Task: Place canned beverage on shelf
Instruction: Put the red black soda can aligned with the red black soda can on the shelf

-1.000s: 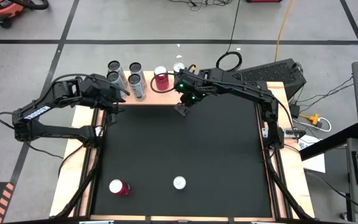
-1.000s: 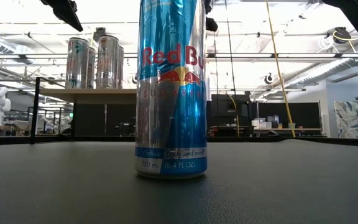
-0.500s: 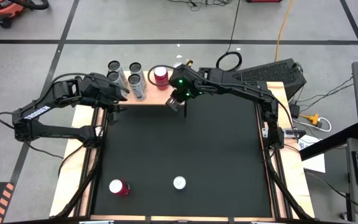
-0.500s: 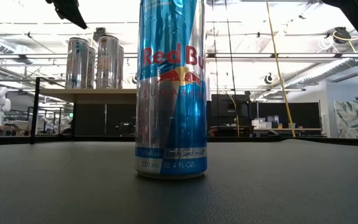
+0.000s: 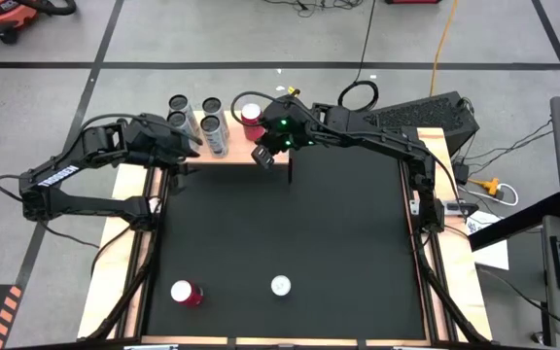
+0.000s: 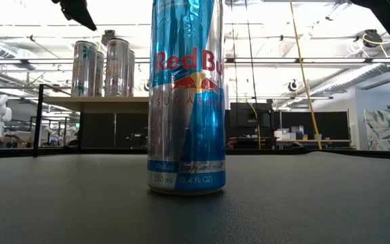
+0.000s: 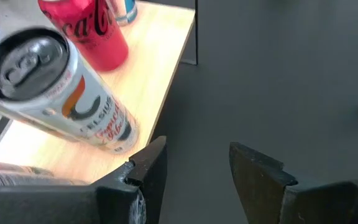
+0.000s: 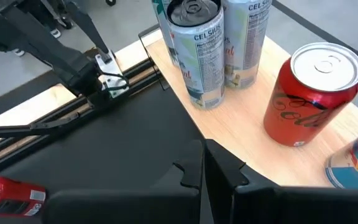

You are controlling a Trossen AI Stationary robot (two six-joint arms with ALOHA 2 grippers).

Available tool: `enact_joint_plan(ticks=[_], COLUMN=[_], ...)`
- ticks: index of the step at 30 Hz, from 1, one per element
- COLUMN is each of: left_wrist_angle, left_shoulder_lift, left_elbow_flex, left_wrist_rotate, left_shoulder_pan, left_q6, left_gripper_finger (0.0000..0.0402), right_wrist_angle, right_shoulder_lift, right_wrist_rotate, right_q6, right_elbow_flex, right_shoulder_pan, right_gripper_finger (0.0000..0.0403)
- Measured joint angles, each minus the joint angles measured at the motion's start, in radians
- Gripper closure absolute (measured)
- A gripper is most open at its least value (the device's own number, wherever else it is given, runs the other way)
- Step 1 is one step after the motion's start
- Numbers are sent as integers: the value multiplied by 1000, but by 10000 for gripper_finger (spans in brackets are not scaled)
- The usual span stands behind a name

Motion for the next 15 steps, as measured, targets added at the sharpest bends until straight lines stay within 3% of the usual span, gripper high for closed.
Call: enact_joint_plan(ticks=[11, 15], left_wrist_angle=[-13, -32], left_shoulder_lift=[-10, -33], left_elbow_flex=[0, 0], left_wrist_rotate=[-43, 132], left_shoulder_pan=[0, 0], left_q6=[-78, -85], left_gripper_finger=[223, 223], right_wrist_angle=[0, -1], right_shoulder_lift=[0, 0], right_wrist_rotate=[0, 0], right_q6=[0, 0], right_elbow_flex=[0, 0], right_shoulder_pan=[0, 0], right_gripper_finger=[403, 403])
